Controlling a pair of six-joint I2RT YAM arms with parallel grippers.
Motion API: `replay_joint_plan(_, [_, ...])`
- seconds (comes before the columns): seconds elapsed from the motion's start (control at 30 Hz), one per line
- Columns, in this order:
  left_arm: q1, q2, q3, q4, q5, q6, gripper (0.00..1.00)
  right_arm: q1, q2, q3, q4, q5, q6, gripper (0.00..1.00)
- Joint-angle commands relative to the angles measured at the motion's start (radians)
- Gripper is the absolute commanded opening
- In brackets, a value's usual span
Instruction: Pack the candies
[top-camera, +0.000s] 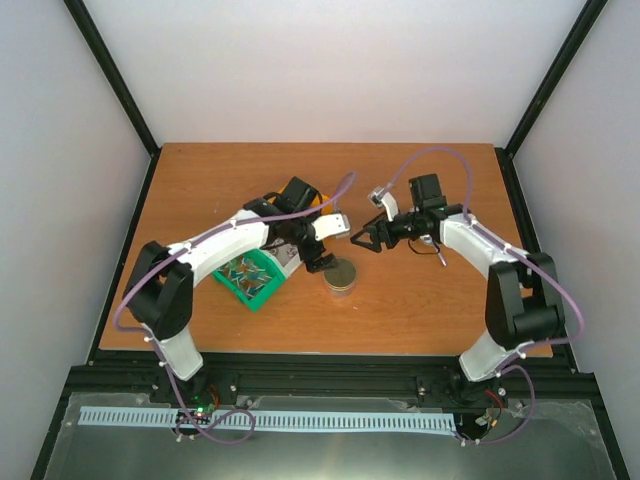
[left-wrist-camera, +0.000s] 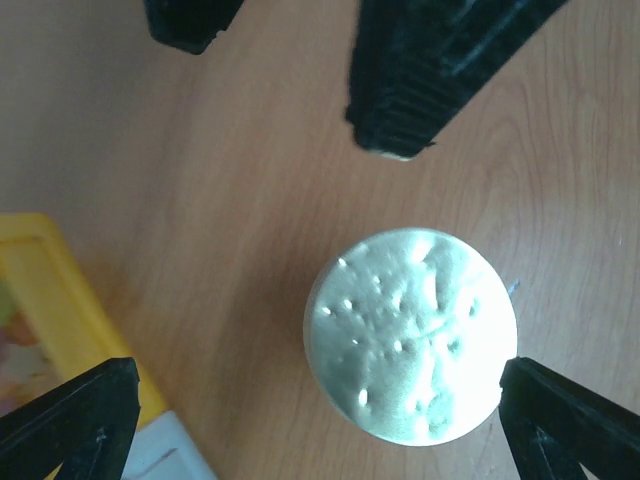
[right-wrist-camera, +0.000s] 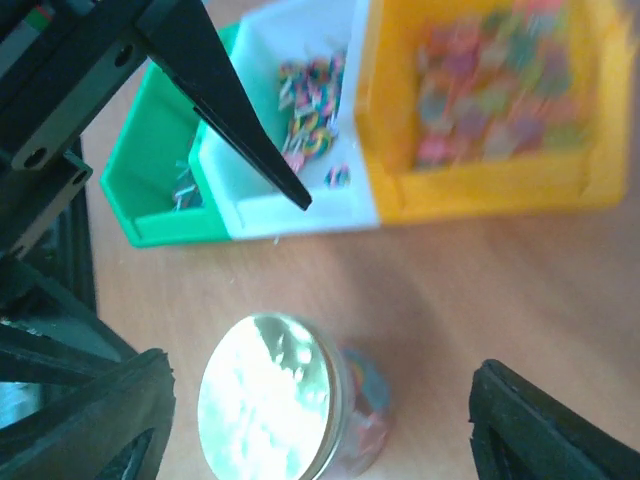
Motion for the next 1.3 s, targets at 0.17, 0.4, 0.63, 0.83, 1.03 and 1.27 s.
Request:
replay_joint_plan(0.17, [0.02, -0.093, 0.123, -0.044, 0.003, -0.11, 1.0, -0.055, -0.229, -0.129, 0.359, 0.233, 0.027, 1.0])
replay_joint_plan(0.4, [0.022, -0.128, -0.025, -0.141, 0.012, 0.034, 1.0, -0.097, 0.0, 0.043, 0.078, -0.028, 0.028, 0.99])
replay_joint_plan(0.63, [-0.01, -0.156, -0.211, 0.032, -0.077, -0.034, 0.91, -0.019, 0.08, -0.027, 0.169, -0.038, 0.198, 0.84])
replay_joint_plan(0.83, [-0.059, -0.08, -0.229, 0.079, -0.095, -0.09, 0.79, 0.017, 0.149, -0.033, 0.186, -0.028, 0.249, 0.61])
replay_joint_plan(1.03, [-0.055, -0.03, -0.2, 0.136, -0.127, -0.175, 0.69, 0.022, 0.152, -0.092, 0.166, -0.034, 0.237, 0.49])
replay_joint_plan(1.27, [0.007, 0.031, -0.125, 0.137, -0.111, -0.208, 0.66, 0.025, 0.132, -0.151, 0.115, -0.095, 0.215, 0.4])
